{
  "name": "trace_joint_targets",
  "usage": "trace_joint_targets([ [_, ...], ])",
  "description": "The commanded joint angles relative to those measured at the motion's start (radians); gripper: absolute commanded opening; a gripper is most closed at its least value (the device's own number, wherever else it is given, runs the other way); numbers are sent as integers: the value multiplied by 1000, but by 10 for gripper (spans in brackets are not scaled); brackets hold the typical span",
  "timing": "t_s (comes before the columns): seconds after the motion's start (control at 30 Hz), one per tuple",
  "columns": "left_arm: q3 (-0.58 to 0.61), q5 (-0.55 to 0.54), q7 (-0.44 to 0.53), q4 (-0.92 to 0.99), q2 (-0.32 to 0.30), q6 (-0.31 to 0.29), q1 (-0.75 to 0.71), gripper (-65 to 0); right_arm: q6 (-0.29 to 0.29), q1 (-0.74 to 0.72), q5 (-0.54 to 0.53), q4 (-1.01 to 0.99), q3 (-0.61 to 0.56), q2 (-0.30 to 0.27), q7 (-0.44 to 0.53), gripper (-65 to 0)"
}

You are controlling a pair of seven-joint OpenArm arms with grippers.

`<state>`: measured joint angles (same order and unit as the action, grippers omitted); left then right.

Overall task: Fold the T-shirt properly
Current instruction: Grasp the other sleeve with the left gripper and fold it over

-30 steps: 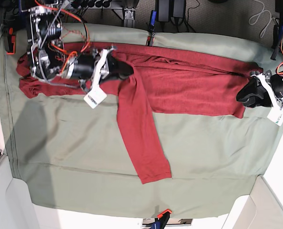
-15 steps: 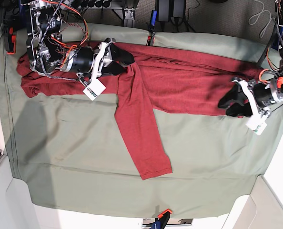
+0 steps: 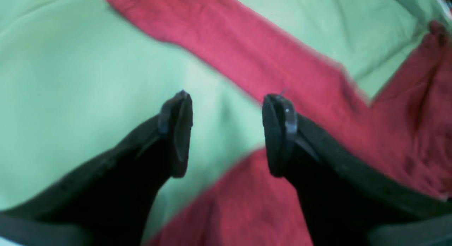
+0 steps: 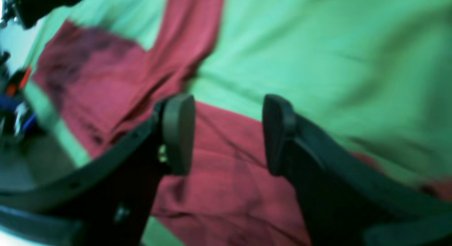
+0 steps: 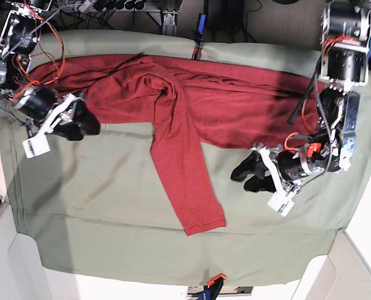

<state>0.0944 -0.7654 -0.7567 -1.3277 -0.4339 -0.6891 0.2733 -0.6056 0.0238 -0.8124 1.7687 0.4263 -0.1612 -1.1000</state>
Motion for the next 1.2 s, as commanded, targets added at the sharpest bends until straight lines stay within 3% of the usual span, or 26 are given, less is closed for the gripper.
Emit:
trace_joint_targets([
  [0.0, 5, -10, 24, 31, 3, -9, 52, -302, 0, 2, -21, 16, 32, -11, 23, -340],
  [0.17, 19, 54, 67, 278, 89, -9, 169, -302, 0, 48, -20, 14, 132, -11, 26, -340],
  [0.37, 19, 192, 157, 480, 189, 14, 253, -302, 7, 90, -18, 14, 152, -48, 27, -340],
  [0.57, 19, 222, 170, 518, 243, 54, 256, -302, 7, 108, -18, 14, 152, -92, 26, -340],
  [0.83, 19, 299, 204, 518, 280, 88, 256, -313, 8, 118, -19, 14, 152, -91, 28, -340],
  [0.9, 19, 342, 212, 518, 282, 129, 256, -393, 8, 118, -18, 14, 152, -90, 33, -340],
  [1.03, 19, 406, 238, 518, 282, 146, 256, -650, 8, 118, -18, 14, 152, -90, 45, -340],
  [1.17, 19, 406, 203, 514, 268, 145, 259, -650, 8, 117, -18, 14, 152, -91, 46, -340],
])
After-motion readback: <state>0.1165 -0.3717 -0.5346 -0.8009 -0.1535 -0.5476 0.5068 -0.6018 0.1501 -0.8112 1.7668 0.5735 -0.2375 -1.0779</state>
